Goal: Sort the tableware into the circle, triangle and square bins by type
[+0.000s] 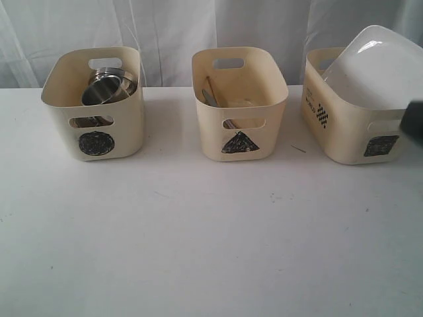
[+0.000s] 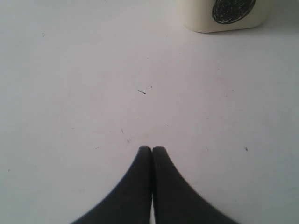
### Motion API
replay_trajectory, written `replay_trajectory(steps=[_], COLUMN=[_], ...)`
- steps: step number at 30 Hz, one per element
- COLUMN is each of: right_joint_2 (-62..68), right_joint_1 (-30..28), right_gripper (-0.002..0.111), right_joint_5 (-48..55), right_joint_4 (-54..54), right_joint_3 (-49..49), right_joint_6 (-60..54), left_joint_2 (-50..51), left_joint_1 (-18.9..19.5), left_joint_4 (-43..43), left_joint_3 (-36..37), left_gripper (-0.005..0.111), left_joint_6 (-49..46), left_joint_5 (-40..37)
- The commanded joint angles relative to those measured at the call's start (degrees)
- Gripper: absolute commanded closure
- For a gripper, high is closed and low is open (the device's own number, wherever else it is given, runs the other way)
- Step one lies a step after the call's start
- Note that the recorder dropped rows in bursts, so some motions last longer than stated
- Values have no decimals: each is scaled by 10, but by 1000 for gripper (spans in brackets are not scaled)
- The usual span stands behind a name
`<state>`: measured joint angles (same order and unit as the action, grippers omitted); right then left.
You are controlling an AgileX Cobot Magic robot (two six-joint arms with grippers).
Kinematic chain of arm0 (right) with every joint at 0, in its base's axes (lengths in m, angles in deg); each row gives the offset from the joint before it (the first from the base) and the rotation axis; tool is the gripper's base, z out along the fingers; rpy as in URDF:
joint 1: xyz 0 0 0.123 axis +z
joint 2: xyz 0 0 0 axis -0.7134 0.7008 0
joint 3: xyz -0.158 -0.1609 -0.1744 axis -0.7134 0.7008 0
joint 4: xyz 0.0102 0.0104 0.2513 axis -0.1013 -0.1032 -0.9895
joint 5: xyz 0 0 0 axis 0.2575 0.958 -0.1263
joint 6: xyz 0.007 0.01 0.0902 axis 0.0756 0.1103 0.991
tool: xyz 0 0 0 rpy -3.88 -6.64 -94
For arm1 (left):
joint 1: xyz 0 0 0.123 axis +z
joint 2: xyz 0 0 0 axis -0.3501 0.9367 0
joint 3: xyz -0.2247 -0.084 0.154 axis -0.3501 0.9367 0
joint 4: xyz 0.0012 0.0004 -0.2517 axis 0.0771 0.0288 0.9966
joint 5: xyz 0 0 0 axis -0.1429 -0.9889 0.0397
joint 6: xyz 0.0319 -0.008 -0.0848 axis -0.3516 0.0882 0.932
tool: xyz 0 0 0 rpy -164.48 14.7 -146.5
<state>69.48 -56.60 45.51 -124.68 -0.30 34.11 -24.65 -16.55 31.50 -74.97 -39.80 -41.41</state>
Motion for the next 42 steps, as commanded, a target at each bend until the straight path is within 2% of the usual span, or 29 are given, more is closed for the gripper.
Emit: replay_trajectory(steps=[1, 3, 5, 10, 13, 17, 19, 22, 25, 27, 28, 30, 32, 33, 35, 42], right_joint_2=[-41, -47, -48, -18, -11, -29, -43, -68, -103, -132, -150, -176, -210, -225, -240, -240], right_joint_1=[2, 2, 2, 2, 2, 33, 60, 79, 76, 70, 60, 42, 29, 24, 23, 25], right_gripper=[108, 108, 108, 108, 108, 108, 108, 108, 108, 108, 108, 108, 108, 108, 108, 108], right_joint_5=[72, 69, 21, -157, -212, -354, -447, -586, -651, -625, -525, -419, -274, -245, -245, -244], right_joint_4=[47, 49, 54, 45, 50, 109, 190, 350, 393, 423, 438, 538, 624, 649, 681, 682], right_joint_3=[9, 9, 9, 14, 34, 88, 127, 205, 290, 315, 315, 315, 315, 315, 315, 315], right_joint_6=[46, 34, 17, -8, -20, 1, 76, 246, 348, 380, 371, 333, 351, 360, 361, 416], left_joint_2=[-3, -3, -3, -3, -3, -3, -3, -3, -3, -3, -3, -3, -3, -3, -3, -3], left_joint_1=[0, 0, 0, 0, 0, 0, 0, 0, 0, 0, 0, 0, 0, 0, 0, 0], left_joint_4=[2, 2, 2, 2, 2, 2, 2, 2, 2, 2, 2, 2, -2, -2, -2, -2], left_joint_3=[2, 2, 2, 2, 2, 2, 2, 2, 2, 2, 2, 2, 2, 2, 2, 2], left_gripper=[107, 107, 107, 107, 107, 107, 107, 107, 107, 107, 107, 107, 107, 107, 107, 107], left_joint_6=[5, 5, 5, 5, 5, 5, 5, 5, 5, 5, 5, 5, 5, 5, 5, 5], left_joint_5=[-1, -1, -1, -1, -1, -1, -1, -1, -1, -1, -1, -1, -1, -1, 0, 1])
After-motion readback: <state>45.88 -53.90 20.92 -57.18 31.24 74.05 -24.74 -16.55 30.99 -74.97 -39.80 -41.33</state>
